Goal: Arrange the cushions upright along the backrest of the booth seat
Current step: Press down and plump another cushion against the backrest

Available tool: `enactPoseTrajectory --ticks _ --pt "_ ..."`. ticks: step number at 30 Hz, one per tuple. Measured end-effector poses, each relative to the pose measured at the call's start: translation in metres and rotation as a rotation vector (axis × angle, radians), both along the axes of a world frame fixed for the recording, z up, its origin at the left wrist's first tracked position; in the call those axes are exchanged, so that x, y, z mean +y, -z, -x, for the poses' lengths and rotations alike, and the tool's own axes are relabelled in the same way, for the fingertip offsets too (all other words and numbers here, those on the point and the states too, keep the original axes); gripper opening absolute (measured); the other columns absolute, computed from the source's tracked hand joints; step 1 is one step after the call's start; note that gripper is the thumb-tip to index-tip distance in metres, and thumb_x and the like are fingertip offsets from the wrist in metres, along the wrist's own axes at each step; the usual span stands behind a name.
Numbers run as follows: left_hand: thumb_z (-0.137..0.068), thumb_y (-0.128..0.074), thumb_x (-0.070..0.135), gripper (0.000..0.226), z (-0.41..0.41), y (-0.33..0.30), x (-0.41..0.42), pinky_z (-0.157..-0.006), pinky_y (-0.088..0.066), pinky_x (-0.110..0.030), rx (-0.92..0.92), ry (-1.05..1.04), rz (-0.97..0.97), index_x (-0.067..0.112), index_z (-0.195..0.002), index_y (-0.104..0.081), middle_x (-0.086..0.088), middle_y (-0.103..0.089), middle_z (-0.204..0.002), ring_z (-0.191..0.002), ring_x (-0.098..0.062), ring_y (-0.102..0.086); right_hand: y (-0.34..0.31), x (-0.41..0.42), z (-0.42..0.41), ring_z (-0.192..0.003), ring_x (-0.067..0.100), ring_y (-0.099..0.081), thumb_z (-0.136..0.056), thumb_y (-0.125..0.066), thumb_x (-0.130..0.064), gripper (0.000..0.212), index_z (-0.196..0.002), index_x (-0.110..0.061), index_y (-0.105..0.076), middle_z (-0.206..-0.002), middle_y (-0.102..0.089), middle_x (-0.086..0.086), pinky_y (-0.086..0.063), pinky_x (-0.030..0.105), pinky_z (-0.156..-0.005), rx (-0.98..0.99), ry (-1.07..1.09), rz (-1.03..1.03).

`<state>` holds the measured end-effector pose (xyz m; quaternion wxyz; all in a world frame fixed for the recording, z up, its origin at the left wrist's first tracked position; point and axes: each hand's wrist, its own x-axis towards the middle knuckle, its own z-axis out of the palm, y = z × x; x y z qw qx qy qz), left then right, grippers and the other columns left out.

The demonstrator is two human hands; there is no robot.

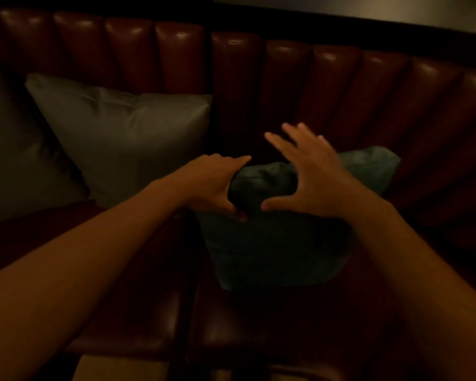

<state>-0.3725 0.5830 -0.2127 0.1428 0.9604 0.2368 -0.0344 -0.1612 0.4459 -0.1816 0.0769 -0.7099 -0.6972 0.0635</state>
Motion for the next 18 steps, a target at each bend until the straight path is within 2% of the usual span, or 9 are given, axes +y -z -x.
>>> enactPoseTrajectory --ticks 2,3,6,9,14,16,18 --pt "-0.057 -0.078 0.076 0.116 -0.006 0.001 -0.003 -0.106 -0.039 -0.04 0.061 -0.071 -0.009 0.029 -0.151 -0.029 0.003 -0.051 -0.144 -0.128 -0.02 -0.051 0.015 0.005 -0.002 -0.157 0.023 0.012 -0.059 -0.065 -0.09 0.133 -0.16 -0.041 0.008 -0.171 0.006 -0.002 0.01 0.046 -0.123 -0.064 0.005 0.202" --pt "-0.057 -0.079 0.074 0.109 -0.007 0.002 -0.003 -0.103 -0.042 -0.042 0.086 -0.099 -0.01 0.03 -0.145 -0.034 0.003 -0.053 -0.14 -0.124 -0.021 -0.053 0.023 0.006 -0.004 -0.157 0.026 0.005 -0.06 -0.07 -0.086 0.134 -0.161 -0.038 0.004 -0.172 -0.001 0.001 0.007 0.045 -0.123 -0.068 0.024 0.236" --pt "-0.062 -0.081 0.068 0.093 -0.009 0.004 -0.003 -0.09 -0.045 -0.037 0.102 -0.117 -0.049 0.028 -0.137 -0.042 0.001 -0.059 -0.13 -0.113 -0.021 -0.057 0.034 0.001 -0.004 -0.144 0.027 -0.032 -0.064 -0.079 -0.073 0.118 -0.158 -0.029 -0.023 -0.156 -0.038 0.003 -0.018 0.044 -0.122 -0.11 0.097 0.132" --pt "-0.067 -0.081 0.062 0.078 -0.01 0.002 -0.004 -0.08 -0.041 -0.032 0.022 -0.097 -0.09 0.028 -0.13 -0.049 0.001 -0.063 -0.121 -0.107 -0.022 -0.06 0.034 -0.002 -0.003 -0.121 0.024 -0.048 -0.067 -0.078 -0.072 0.095 -0.143 -0.028 -0.044 -0.132 -0.054 0.002 -0.033 0.042 -0.107 -0.233 0.1 0.017" --pt "-0.077 -0.076 0.055 0.047 -0.015 -0.004 -0.01 -0.07 -0.038 -0.031 -0.066 -0.025 -0.203 0.03 -0.111 -0.055 0.005 -0.067 -0.1 -0.091 -0.019 -0.065 0.038 -0.013 -0.008 -0.089 0.023 -0.054 -0.077 -0.077 -0.061 0.052 -0.105 -0.02 -0.063 -0.096 -0.065 0.004 -0.039 0.041 -0.086 -0.311 0.046 -0.151" --pt "-0.08 -0.073 0.054 0.04 -0.018 -0.013 -0.013 -0.068 -0.04 -0.031 -0.079 0.018 -0.26 0.03 -0.108 -0.057 0.005 -0.069 -0.096 -0.087 -0.019 -0.066 0.037 -0.018 -0.01 -0.077 0.022 -0.051 -0.079 -0.078 -0.056 0.043 -0.092 -0.018 -0.064 -0.082 -0.063 0.004 -0.039 0.04 -0.078 -0.317 0.03 -0.223" --pt "-0.082 -0.071 0.054 0.037 -0.021 -0.029 -0.013 -0.069 -0.042 -0.032 -0.089 0.053 -0.316 0.03 -0.107 -0.059 0.002 -0.07 -0.095 -0.086 -0.022 -0.067 0.03 -0.021 -0.011 -0.072 0.019 -0.045 -0.081 -0.077 -0.055 0.04 -0.089 -0.018 -0.063 -0.079 -0.062 0.004 -0.038 0.039 -0.075 -0.309 0.051 -0.262"
